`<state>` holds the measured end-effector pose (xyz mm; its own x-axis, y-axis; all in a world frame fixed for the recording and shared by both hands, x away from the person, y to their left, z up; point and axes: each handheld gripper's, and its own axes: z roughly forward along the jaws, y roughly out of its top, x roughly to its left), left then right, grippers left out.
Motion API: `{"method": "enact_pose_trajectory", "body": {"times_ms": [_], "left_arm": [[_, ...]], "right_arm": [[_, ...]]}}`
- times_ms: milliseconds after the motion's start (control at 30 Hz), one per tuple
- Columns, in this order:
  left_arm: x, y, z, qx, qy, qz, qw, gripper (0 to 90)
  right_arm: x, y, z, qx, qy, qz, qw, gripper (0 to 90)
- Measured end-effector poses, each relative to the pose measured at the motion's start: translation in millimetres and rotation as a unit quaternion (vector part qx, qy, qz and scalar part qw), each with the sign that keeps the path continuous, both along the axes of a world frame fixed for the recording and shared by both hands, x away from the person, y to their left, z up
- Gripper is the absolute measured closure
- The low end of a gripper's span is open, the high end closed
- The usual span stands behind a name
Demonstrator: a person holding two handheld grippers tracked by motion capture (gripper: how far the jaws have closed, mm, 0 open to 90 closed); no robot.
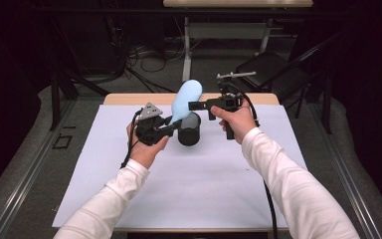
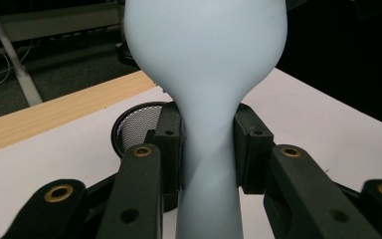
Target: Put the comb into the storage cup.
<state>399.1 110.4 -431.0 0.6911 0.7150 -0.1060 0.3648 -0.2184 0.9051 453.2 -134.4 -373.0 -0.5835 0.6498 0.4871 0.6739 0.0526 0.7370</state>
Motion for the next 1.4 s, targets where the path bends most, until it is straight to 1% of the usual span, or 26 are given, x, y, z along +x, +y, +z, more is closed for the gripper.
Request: {"method": "enact_pose_trajectory", "body": {"times_ms": [33,167,267,300,400,433,533,567,700,767,933,1067,1167,1200,1267,1300,1400], "left_arm": [[-0.1,-1.0,-0.2,0.000,-0.001,-0.001,1.0000,69.1],[-0.6,-2.0,-0.5,0.000,-0.001,-0.002,1.0000,69.1],[-0.3,-3.4,-1.0,-0.002,-0.002,-0.003,1.0000,69.2],[-0.3,-4.7,-1.5,-0.004,-0.001,-0.003,1.0000,69.2],[0.0,-6.5,-2.3,-0.004,-0.001,-0.007,1.0000,69.1],[-0.3,-8.2,-2.9,-0.002,-0.001,-0.007,1.0000,69.2],[-0.6,-9.8,-3.6,-0.003,-0.002,-0.010,0.9999,69.2],[-0.9,-10.4,-3.7,-0.003,-0.001,-0.012,0.9999,69.2],[-4.0,-14.4,-3.5,-0.005,-0.005,-0.018,0.9998,69.2],[-4.4,-15.7,-3.7,-0.003,-0.006,-0.021,0.9998,69.2],[-4.2,-17.4,-4.6,-0.005,-0.004,-0.023,0.9997,69.2],[-4.3,-18.0,-5.3,-0.008,-0.005,-0.023,0.9997,69.2],[-4.1,-17.4,-5.4,-0.008,-0.005,-0.023,0.9997,69.2],[-4.1,-17.4,-5.4,-0.008,-0.005,-0.023,0.9997,69.2],[-4.3,-17.5,-5.2,-0.010,-0.006,-0.022,0.9997,69.2],[-4.3,-17.6,-5.3,-0.010,-0.006,-0.022,0.9997,69.2],[-4.1,-17.6,-5.5,-0.009,-0.006,-0.022,0.9997,69.2]], "right_arm": [[1.5,0.4,0.1,0.010,0.006,-0.004,0.9999,3.9],[3.0,1.1,-0.8,0.018,0.006,-0.004,0.9998,4.0],[4.3,1.4,-1.7,0.022,0.010,-0.010,0.9997,5.5],[6.0,1.3,-2.3,0.029,0.012,-0.013,0.9994,6.7],[6.9,1.4,-2.4,0.030,0.013,-0.015,0.9993,7.0],[8.0,1.3,-2.9,0.033,0.013,-0.015,0.9993,9.8],[8.4,1.0,-2.6,0.034,0.011,-0.017,0.9992,12.4],[9.2,0.3,-2.9,0.037,0.012,-0.017,0.9991,14.5],[11.2,-0.6,-4.0,0.040,0.017,-0.018,0.9989,14.8],[11.6,-0.9,-3.9,0.046,0.021,-0.017,0.9986,15.4],[12.5,-0.8,-4.2,0.053,0.022,-0.015,0.9982,17.9],[13.7,-1.5,-4.8,0.053,0.024,-0.015,0.9982,22.0],[15.1,-4.7,-4.7,0.058,0.025,-0.017,0.9978,26.2],[15.1,-4.7,-4.7,0.058,0.025,-0.017,0.9978,26.2],[15.7,-5.7,-4.7,0.063,0.027,-0.020,0.9975,28.0],[16.4,-6.5,-4.6,0.069,0.033,-0.022,0.9968,29.7],[17.0,-6.9,-4.9,0.070,0.035,-0.024,0.9967,31.1]]}}
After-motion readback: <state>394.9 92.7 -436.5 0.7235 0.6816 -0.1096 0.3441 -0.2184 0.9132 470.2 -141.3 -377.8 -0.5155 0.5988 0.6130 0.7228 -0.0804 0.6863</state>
